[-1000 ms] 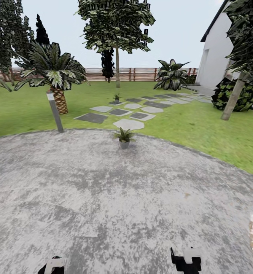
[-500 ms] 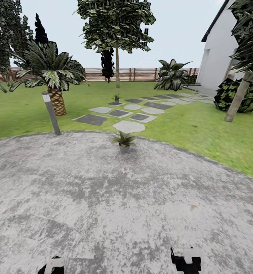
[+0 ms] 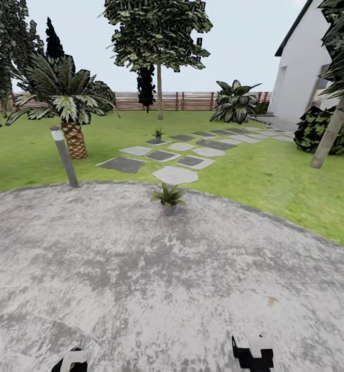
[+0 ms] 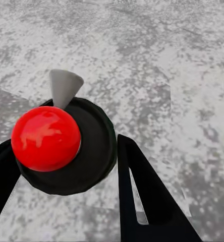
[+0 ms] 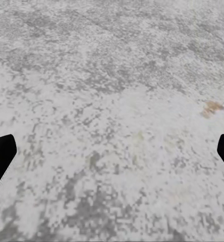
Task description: Pick up the pesticide atomizer in the garden and spray insectifuge to fully cover both potted plants in the garden.
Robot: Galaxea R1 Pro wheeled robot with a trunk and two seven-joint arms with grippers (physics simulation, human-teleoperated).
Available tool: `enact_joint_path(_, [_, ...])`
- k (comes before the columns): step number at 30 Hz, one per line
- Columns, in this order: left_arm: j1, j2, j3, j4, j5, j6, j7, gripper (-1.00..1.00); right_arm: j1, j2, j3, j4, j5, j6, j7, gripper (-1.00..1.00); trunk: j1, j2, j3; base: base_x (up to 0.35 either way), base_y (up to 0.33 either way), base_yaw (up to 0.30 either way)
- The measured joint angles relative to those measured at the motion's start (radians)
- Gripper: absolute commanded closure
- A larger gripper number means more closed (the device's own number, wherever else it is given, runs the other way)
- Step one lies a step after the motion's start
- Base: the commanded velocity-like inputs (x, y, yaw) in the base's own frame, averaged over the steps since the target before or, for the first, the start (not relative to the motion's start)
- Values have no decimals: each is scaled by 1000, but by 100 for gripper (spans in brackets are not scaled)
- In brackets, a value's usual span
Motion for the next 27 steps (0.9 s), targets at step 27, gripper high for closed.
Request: enact_joint_path(27, [0, 0, 0, 0, 0, 0, 0, 100, 0, 0, 0, 0, 0, 0, 0, -100, 0, 0, 0, 316, 160, 0])
